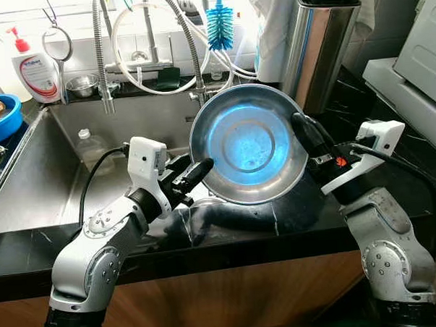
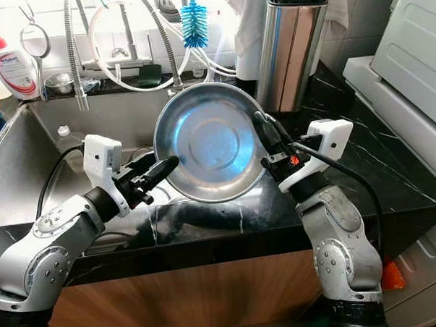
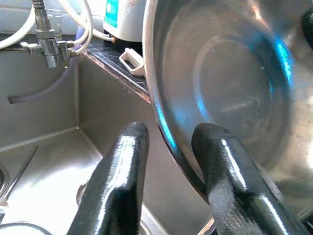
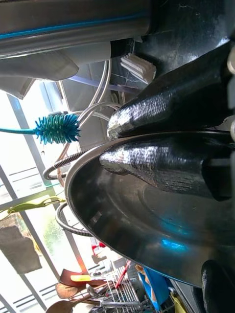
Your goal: Kitchen organization
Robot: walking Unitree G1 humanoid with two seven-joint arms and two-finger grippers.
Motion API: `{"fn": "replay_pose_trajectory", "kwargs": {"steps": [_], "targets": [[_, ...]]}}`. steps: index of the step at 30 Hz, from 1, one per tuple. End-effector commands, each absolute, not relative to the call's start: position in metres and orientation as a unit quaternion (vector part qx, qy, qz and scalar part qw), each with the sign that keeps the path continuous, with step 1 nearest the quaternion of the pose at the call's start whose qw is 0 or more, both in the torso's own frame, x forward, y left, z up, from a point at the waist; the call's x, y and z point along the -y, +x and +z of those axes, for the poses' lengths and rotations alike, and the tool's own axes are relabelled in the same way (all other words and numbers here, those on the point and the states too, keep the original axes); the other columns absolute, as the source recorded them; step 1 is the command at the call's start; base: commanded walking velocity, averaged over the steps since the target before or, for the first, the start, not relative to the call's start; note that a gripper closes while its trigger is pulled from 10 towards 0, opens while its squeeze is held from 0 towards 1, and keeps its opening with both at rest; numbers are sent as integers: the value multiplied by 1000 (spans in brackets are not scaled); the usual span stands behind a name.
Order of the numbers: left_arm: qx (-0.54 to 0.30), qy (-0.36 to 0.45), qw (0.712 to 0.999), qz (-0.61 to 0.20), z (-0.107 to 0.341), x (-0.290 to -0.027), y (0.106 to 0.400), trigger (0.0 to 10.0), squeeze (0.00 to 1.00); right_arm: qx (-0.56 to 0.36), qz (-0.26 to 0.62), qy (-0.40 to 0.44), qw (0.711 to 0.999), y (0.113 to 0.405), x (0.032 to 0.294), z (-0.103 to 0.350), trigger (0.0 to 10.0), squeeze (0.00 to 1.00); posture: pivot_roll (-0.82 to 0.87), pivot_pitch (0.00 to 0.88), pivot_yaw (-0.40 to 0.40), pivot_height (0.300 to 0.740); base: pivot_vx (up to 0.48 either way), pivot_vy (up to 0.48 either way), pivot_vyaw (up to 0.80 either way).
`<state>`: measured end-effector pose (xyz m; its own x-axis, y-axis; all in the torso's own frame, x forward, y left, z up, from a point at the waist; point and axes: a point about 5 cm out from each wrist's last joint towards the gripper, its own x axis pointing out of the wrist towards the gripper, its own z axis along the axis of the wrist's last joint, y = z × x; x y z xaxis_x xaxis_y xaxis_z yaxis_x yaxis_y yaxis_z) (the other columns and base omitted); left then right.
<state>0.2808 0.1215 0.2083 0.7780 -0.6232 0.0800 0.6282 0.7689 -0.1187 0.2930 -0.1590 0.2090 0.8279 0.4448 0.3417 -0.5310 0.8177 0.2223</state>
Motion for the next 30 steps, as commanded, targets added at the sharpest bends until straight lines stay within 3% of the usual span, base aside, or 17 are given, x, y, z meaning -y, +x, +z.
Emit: {"fn": "replay_pose_trajectory", "kwargs": {"steps": [1, 23, 24, 30], "targets": [[21, -60, 943, -327, 208, -123, 279, 0, 0, 155, 261, 148, 941, 294, 158, 216, 10000, 0, 43, 36, -22, 740, 0, 0, 0], [20, -63, 943, -326, 208, -123, 278, 0, 0, 153, 277, 123, 941, 295, 151, 217, 10000, 0, 44, 38, -25, 740, 0, 0, 0], [21, -63, 943, -325, 209, -123, 278, 0, 0, 153, 280, 123, 940, 295, 150, 218, 10000, 1000, 44, 37, -26, 740, 0, 0, 0], [22, -63, 945, -321, 209, -123, 279, 0, 0, 154, 287, 121, 938, 294, 147, 218, 10000, 1000, 43, 38, -27, 740, 0, 0, 0]]}}
